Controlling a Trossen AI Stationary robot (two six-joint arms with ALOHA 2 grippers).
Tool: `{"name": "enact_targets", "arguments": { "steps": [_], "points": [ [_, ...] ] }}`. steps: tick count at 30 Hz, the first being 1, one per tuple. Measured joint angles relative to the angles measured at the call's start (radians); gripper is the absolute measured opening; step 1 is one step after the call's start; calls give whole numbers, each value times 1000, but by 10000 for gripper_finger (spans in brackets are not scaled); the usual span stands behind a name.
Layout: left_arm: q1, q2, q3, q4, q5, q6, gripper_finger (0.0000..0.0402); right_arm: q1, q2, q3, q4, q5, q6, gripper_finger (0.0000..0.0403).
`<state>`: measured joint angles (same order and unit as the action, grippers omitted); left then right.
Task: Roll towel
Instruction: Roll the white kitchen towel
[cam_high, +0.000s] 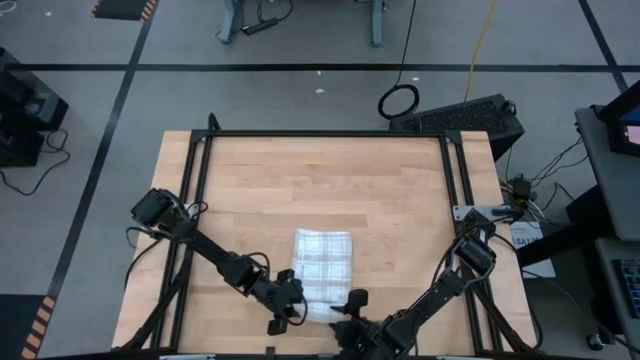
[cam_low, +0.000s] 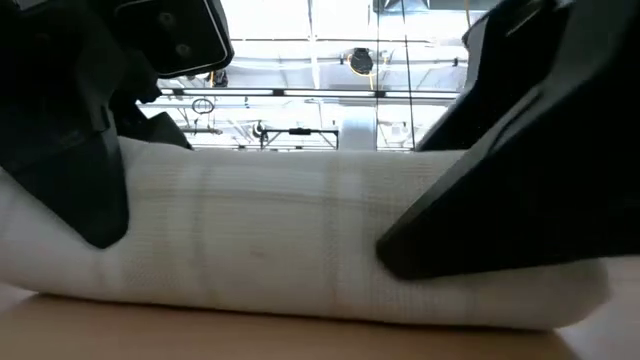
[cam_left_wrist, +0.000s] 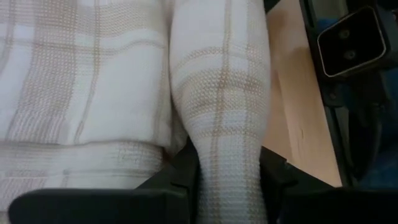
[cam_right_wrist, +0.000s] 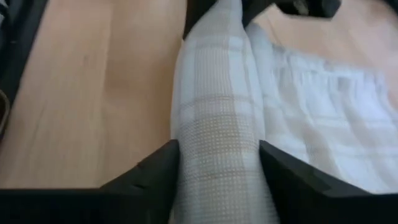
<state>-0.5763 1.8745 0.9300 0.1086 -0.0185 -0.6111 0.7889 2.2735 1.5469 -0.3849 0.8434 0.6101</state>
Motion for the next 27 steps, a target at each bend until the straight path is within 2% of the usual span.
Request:
{"name": "enact_targets", "arguments": {
  "steps": [4,8,11,14,17,21,27],
  "points": [
    [-2,1,-2,24,-6,16,102,-20,-3,2,-38,-49,60,139],
    [-10,-19,-2,-19,27,45,138,-38,-5,4,-38,-96,71,84],
    [-12,-74,-3,-125,34,44,174,-47,-5,4,-32,-115,98,67],
    [-17,-154,-4,-220,25,58,205,-51,-5,4,-33,-121,135,72],
    [-44,-231,-4,-252,-75,132,224,-55,-5,3,-33,-126,166,82],
    [-120,-252,-3,-231,-309,240,232,-62,-5,2,-30,-138,174,84],
    [-240,-171,-3,-137,-453,373,233,-92,-23,1,-22,-237,190,85]
  ]
}}
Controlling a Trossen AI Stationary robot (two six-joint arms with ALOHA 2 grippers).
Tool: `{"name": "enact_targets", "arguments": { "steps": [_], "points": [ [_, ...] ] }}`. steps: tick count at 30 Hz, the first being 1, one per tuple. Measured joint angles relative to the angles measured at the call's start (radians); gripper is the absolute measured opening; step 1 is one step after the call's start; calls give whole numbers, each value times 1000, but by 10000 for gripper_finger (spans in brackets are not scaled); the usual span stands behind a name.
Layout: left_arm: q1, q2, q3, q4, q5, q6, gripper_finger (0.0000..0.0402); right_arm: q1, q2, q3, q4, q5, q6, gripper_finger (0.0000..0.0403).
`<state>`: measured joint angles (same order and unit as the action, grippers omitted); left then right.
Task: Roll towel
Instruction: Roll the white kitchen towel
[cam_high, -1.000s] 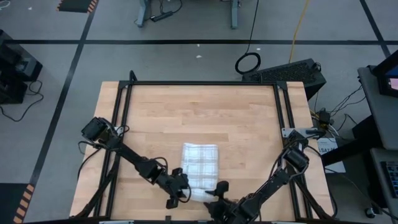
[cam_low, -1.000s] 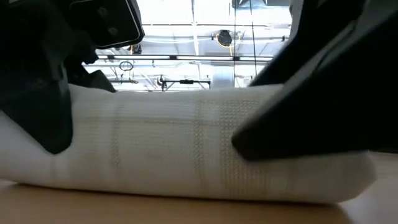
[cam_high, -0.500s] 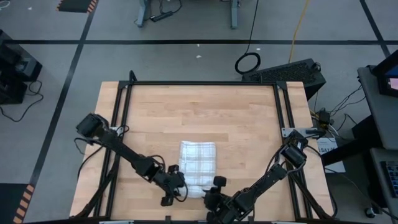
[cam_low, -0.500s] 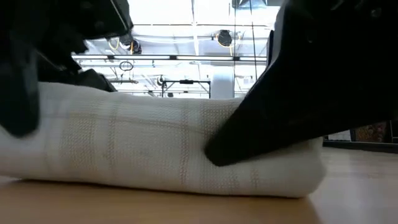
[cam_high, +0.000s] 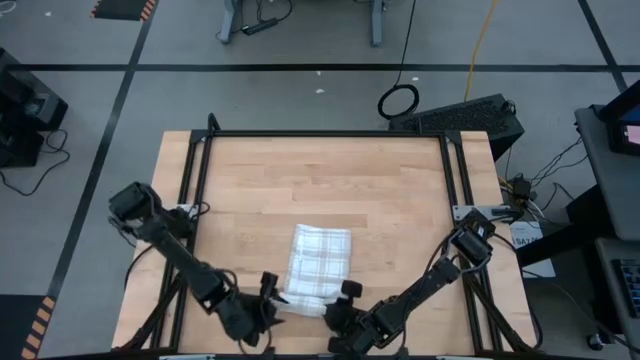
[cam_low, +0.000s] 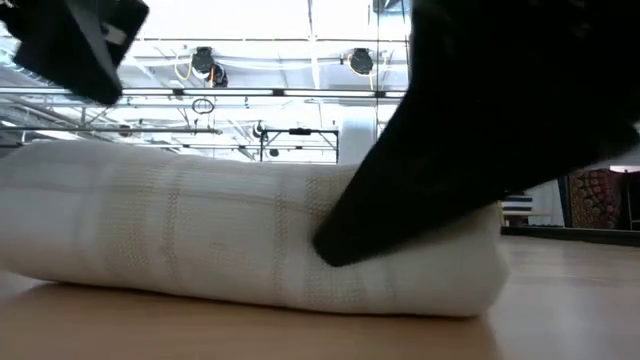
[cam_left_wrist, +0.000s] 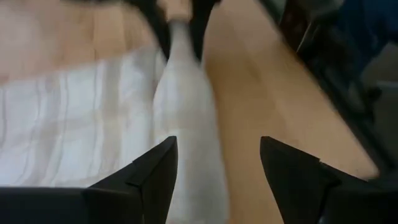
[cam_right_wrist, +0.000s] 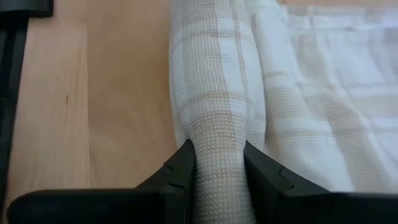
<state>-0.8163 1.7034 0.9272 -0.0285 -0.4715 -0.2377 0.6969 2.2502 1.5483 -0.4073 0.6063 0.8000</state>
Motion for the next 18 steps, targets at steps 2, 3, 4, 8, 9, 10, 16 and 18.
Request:
{"name": "enact_targets", "arguments": {
  "steps": [2,3,4,8,9,10,16,18],
  "points": [
    [-20,33,2,72,-38,29,236,-12,-11,-1,0,-46,6,85],
    [-31,48,2,91,-53,43,239,-18,-16,-1,0,-65,7,86],
    [-39,63,2,106,-72,58,245,-23,-21,-1,1,-83,8,86],
    [-49,120,2,134,-130,87,282,-44,-30,-1,9,-175,12,86],
    [-49,132,2,137,-141,90,293,-49,-31,0,10,-195,12,86],
    [-48,144,2,140,-147,92,306,-54,-31,0,11,-217,12,86],
    [-43,173,2,154,-211,145,364,-82,-44,0,14,-334,11,86],
    [-43,174,2,153,-237,150,371,-90,-52,-1,12,-352,10,86]
  ]
}}
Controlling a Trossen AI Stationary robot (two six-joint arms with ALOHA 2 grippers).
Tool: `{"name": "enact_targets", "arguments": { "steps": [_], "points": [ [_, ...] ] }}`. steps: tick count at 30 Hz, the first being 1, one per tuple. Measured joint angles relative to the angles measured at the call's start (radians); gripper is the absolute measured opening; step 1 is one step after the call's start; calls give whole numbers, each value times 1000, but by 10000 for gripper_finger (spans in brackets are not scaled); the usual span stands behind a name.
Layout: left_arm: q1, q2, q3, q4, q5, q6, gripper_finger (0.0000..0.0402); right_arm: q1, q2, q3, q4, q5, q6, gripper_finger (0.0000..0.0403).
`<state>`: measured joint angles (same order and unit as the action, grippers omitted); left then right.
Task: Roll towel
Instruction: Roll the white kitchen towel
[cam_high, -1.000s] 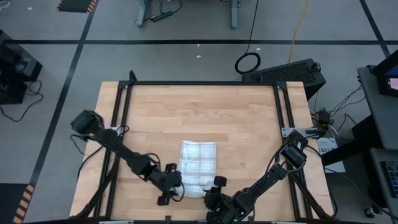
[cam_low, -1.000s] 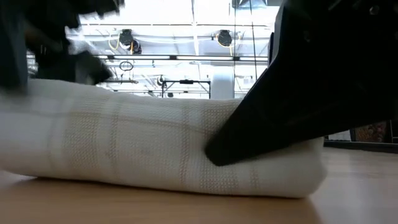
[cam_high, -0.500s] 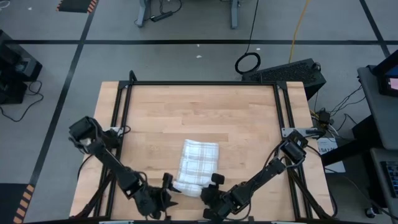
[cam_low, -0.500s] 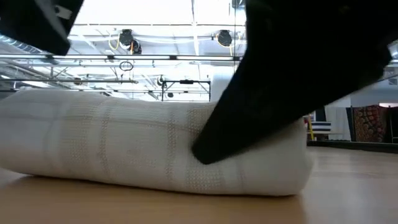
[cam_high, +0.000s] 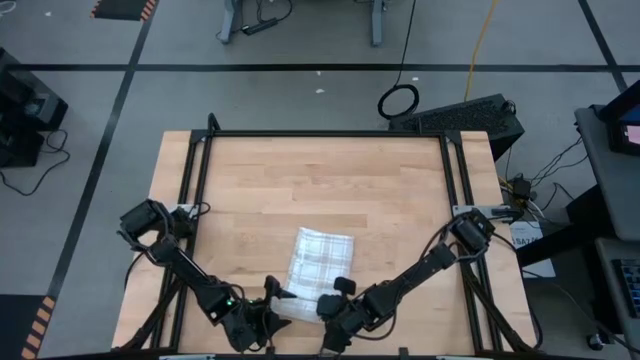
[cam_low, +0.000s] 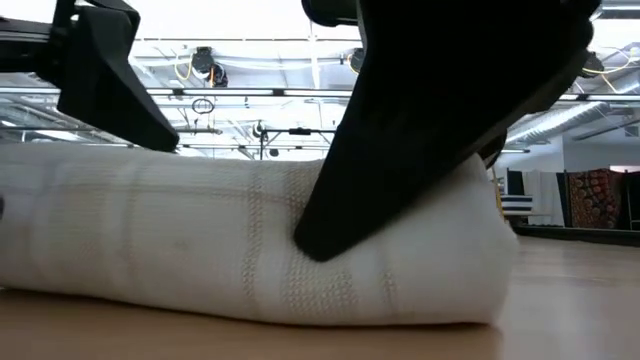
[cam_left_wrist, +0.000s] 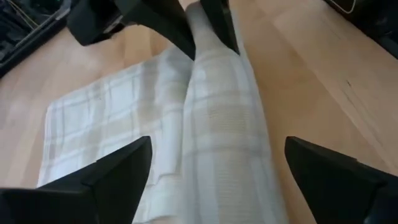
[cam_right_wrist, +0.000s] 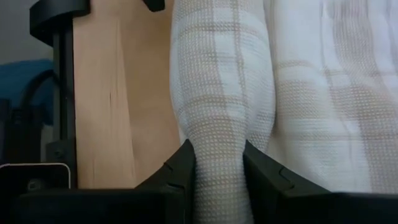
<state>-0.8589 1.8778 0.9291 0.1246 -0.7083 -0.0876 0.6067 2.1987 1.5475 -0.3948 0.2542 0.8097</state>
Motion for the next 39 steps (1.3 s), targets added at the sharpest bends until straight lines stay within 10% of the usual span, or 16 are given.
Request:
{"name": "enact_targets", "arguments": {
  "steps": [22,28,39],
  "points": [
    [-15,93,2,20,-48,50,276,-63,-13,0,-7,-160,68,86],
    [-19,83,3,21,-52,22,196,-61,-13,0,-6,-155,36,92],
    [59,69,8,34,100,-57,61,5,-94,-6,-206,14,-138,215]
  ]
}}
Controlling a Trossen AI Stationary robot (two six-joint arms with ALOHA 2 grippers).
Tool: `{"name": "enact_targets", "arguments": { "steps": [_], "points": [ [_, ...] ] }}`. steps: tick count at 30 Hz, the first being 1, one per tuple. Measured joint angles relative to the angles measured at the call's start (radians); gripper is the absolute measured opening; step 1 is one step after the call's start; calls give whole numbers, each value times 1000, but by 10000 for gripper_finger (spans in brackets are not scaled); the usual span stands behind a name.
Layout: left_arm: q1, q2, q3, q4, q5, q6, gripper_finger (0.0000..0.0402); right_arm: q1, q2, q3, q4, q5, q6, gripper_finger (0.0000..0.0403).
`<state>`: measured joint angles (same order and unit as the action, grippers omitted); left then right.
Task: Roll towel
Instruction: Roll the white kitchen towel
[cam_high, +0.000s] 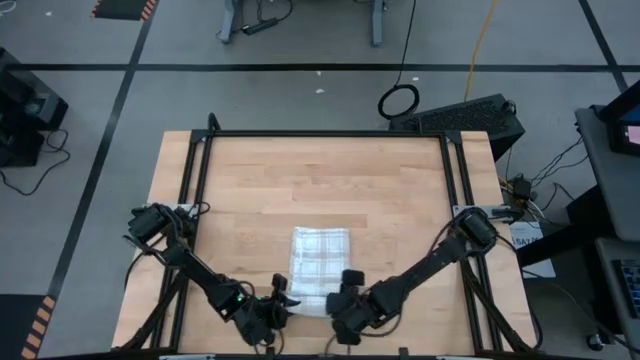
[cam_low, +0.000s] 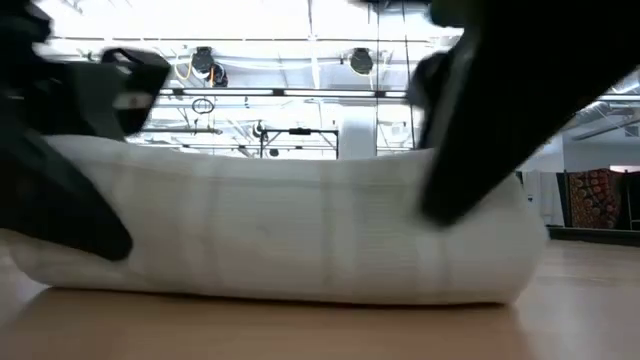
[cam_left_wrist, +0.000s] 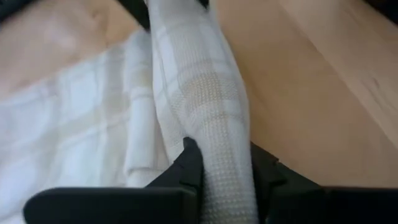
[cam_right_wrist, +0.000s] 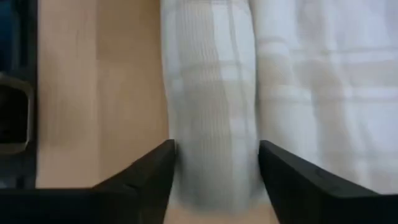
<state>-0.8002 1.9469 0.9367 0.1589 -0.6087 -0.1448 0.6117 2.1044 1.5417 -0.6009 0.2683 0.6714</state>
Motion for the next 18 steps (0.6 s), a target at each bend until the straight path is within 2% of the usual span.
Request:
{"name": "enact_targets", "arguments": {
  "steps": [3,6,13,18],
  "points": [
    [33,-2,1,1,48,-59,62,52,-33,0,-40,64,-2,244],
    [55,-7,1,1,80,-100,67,119,-34,0,-49,179,-12,257],
    [102,-47,-2,-22,184,-214,70,232,28,2,8,454,-89,260],
    [149,-66,-2,-21,293,-283,71,240,66,4,15,568,-163,260]
  ]
}}
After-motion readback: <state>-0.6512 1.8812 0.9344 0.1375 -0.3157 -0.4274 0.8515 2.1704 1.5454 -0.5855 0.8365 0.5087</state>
